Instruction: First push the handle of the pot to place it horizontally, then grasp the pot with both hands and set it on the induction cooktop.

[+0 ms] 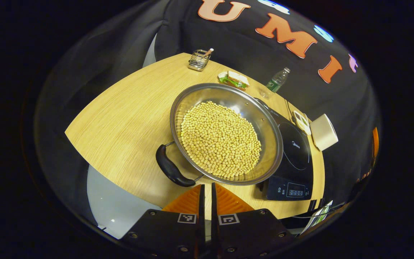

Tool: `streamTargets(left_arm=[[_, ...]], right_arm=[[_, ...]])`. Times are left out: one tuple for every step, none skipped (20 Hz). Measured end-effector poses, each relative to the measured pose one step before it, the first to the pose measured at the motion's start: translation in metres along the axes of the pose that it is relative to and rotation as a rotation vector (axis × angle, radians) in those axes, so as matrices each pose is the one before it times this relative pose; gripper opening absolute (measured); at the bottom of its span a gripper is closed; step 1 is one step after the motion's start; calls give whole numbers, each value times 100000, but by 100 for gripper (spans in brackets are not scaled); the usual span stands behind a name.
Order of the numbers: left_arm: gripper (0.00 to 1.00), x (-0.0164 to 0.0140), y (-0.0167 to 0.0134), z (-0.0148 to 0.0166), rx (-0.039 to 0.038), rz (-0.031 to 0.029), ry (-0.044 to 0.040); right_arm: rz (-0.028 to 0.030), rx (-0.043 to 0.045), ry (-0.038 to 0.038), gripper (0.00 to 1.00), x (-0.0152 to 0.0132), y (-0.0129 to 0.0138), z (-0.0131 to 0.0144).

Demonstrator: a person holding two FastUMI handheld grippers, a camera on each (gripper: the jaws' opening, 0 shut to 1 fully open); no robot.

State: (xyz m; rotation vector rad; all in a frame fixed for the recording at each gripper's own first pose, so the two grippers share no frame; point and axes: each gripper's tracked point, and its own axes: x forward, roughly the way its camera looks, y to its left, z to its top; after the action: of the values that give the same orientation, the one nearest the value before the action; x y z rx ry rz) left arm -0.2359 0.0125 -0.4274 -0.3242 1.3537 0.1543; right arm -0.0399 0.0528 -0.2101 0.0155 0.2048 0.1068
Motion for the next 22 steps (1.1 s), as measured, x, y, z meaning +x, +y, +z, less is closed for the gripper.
streamTargets(left_arm=[[7,394,-380,-313,-3052,-292,1487],[9,335,-92,-122,-1202,-74,1285],[7,533,1,-51,-835,-7,928],[7,267,-20,37,-542,506,733],[5,269,-131,-70,-385,-231,703],[4,154,2,15,64,687,505],[3,322,142,50,532,1044,380],[2,79,64,63,976,1280,267],[2,194,79,46,1183,956,176],[2,90,220,201,778,891,66],[2,157,243,130,427,605,49],[2,30,377,110,-104,507,34],[2,155,431,74,-765,746,371],[2,120,396,226,-1385,486,200],[2,97,414,228,-1328,395,355],[2,6,316,319,-731,369,48],[2,23,395,351,-65,768,-37],[2,2,417,361,24,834,-330],[2,54,355,280,-54,617,-146],[2,-19,344,331,-1,695,-217],[2,4,411,262,-67,578,-340],[2,-6,333,299,-244,437,-280]], right_arm=[[83,-48,166,90,19,145,-49],[93,46,143,90,29,247,55],[255,-184,212,90,-118,123,-45],[-5,-353,-11,90,176,192,-33],[-80,-611,46,90,-15,52,-94],[-162,-560,25,90,136,79,-82],[-182,-339,39,90,158,92,-98],[-85,-43,355,90,198,72,-239],[192,256,750,90,156,114,-223],[471,461,791,90,300,273,-355],[374,462,748,91,325,265,-183],[350,211,694,90,268,94,-342],[97,52,575,90,287,87,-227],[106,-55,649,90,405,143,-327],[145,29,724,90,328,218,-295],[154,257,802,90,487,198,-377],[439,364,937,90,445,237,-229],[311,527,878,90,436,171,-415],[421,480,1025,90,415,191,-261],[343,541,1081,90,507,322,-344],[321,369,994,90,367,188,-336],[443,281,1053,90,335,171,-393]])
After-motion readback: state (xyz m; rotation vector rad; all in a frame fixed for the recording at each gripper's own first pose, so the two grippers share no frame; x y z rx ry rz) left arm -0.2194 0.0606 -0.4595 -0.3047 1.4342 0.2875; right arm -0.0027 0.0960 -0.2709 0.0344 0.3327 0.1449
